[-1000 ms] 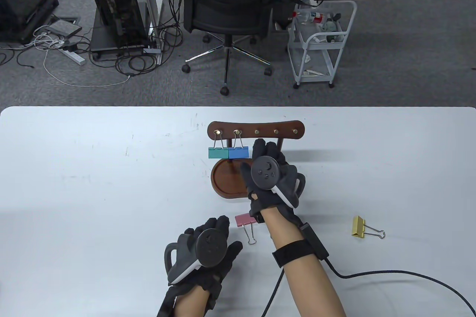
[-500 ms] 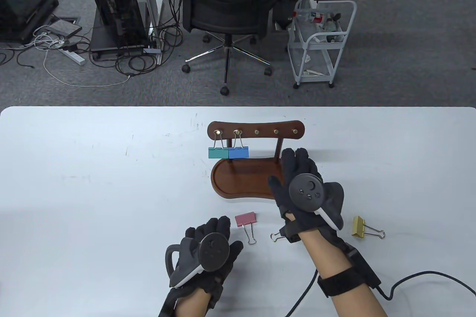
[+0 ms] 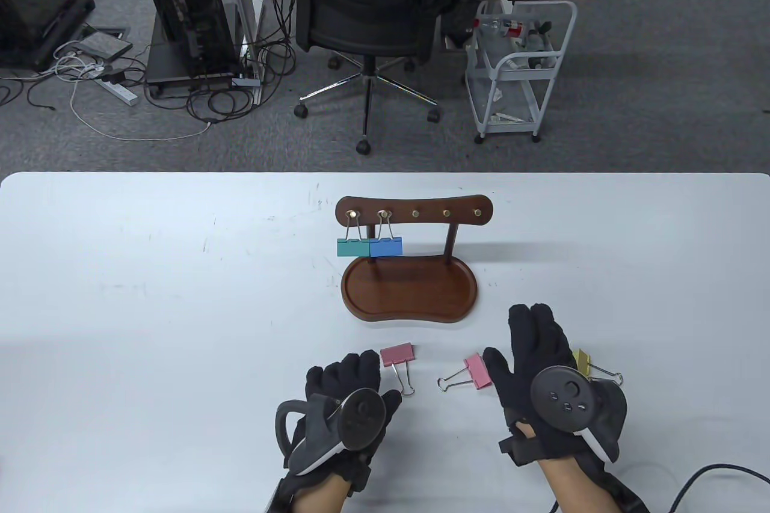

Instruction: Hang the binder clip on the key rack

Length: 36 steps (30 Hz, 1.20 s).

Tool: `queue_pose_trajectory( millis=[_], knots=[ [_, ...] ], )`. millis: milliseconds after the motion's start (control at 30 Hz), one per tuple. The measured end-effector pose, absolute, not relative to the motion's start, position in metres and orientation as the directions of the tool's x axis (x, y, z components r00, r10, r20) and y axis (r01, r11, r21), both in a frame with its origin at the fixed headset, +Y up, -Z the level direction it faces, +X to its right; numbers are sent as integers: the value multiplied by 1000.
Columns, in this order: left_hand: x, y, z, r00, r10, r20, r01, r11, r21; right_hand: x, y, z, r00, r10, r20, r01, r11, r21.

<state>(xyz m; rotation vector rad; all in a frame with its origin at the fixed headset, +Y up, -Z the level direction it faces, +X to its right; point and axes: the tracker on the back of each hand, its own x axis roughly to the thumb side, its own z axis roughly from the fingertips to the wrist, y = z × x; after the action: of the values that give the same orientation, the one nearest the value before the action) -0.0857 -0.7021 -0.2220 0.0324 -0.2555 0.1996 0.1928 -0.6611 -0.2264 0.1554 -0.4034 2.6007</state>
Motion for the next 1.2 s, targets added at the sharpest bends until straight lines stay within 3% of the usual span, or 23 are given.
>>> queue_pose_trajectory(
  millis=[367,1200],
  knots=[
    [-77,-706,-222,967,120,223,-130,991,29,201,-683,-220,-874,454,175,-485,-838,-249],
    [-52,-709,-240,994,-41,98,37,999,34,190,-695,-217,-889,427,167,-454,-869,-196]
  ],
)
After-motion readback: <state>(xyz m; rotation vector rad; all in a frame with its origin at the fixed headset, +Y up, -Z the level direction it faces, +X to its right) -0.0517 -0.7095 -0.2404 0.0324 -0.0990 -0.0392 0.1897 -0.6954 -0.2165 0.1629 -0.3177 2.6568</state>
